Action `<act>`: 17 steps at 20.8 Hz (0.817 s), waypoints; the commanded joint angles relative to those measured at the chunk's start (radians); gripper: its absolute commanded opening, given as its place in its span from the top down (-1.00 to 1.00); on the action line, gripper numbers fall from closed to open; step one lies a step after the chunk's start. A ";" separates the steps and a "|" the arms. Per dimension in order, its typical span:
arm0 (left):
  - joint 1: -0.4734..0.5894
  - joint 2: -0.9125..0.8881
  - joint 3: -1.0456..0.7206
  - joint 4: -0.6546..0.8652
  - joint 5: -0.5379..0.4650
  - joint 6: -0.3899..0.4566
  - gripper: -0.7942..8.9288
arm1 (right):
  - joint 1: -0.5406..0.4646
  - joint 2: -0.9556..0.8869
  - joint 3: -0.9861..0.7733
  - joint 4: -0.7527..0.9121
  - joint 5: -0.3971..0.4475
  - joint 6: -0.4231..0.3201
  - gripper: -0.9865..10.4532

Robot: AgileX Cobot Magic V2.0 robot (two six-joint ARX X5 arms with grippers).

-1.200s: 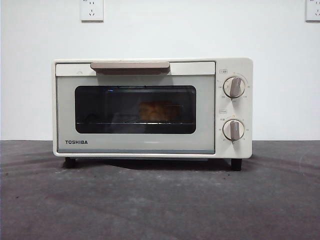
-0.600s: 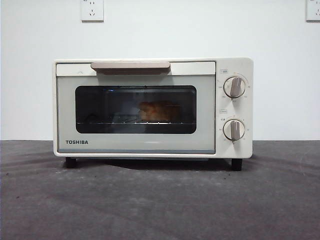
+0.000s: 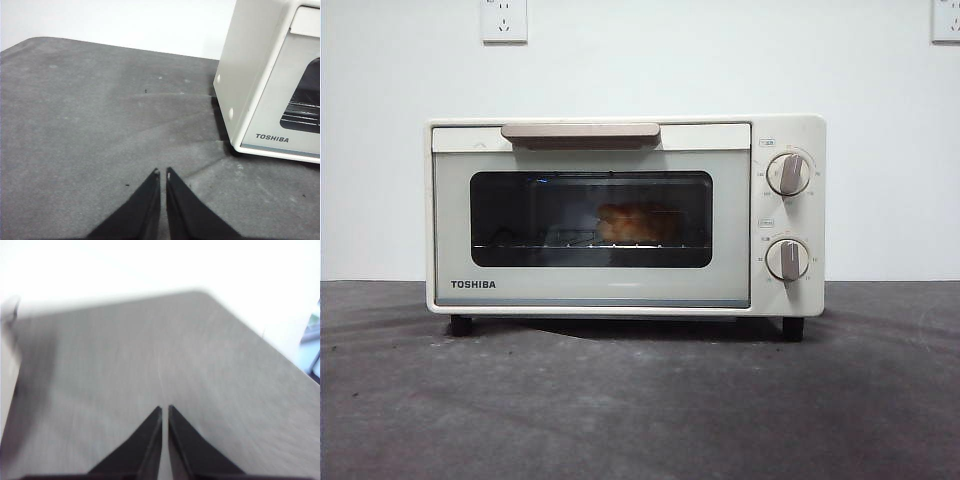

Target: The left arm flap open the oven, the right arm pick bread and place it into oven, the left arm flap close the oven

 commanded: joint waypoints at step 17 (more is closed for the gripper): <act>0.001 -0.001 -0.020 -0.004 -0.002 0.011 0.78 | -0.132 -0.275 -0.499 0.263 -0.494 -0.214 0.80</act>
